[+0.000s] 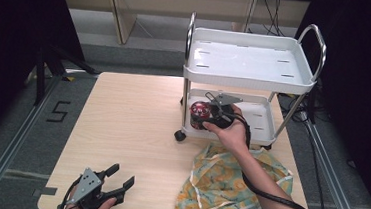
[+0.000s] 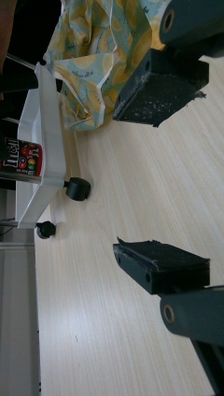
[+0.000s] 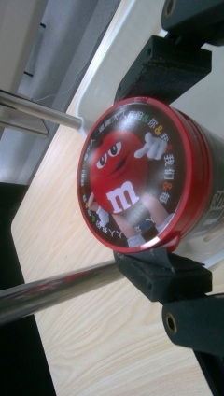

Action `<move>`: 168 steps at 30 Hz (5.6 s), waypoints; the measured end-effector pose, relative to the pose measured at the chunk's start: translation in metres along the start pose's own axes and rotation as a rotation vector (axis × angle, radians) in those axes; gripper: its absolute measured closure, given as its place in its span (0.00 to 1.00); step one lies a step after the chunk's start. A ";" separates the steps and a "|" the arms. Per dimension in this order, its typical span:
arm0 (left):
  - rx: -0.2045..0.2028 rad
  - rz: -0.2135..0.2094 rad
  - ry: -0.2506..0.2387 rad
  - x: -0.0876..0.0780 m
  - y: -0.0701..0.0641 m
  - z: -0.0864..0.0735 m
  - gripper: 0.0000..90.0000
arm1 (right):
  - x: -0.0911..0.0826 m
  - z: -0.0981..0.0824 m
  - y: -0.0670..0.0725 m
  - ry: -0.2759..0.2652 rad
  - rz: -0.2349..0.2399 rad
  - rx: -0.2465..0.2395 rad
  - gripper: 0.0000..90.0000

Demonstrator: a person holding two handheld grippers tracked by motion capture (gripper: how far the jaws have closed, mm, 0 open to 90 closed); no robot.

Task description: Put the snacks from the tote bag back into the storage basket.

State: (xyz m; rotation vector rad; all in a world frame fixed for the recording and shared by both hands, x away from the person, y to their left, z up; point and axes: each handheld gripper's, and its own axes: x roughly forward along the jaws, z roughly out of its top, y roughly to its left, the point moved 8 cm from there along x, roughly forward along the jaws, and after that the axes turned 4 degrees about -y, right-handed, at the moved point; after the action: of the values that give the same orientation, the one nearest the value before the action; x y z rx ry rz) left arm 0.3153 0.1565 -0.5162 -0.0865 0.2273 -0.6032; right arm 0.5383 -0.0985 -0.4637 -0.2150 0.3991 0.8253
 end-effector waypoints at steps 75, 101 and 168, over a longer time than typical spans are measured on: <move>-0.001 -0.001 0.004 0.000 0.000 0.000 0.33 | 0.011 -0.023 -0.001 0.095 -0.020 0.046 0.19; -0.001 0.009 0.011 0.000 0.000 -0.001 0.33 | -0.024 -0.021 0.000 0.106 -0.009 0.019 0.21; 0.003 0.018 0.012 0.001 0.000 -0.001 0.33 | -0.138 -0.102 0.033 0.083 0.002 0.094 0.28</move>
State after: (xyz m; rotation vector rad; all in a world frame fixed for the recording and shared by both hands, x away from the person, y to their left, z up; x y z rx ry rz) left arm 0.3159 0.1561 -0.5179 -0.0781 0.2388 -0.5864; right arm 0.4026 -0.2032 -0.4985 -0.1615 0.5151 0.7995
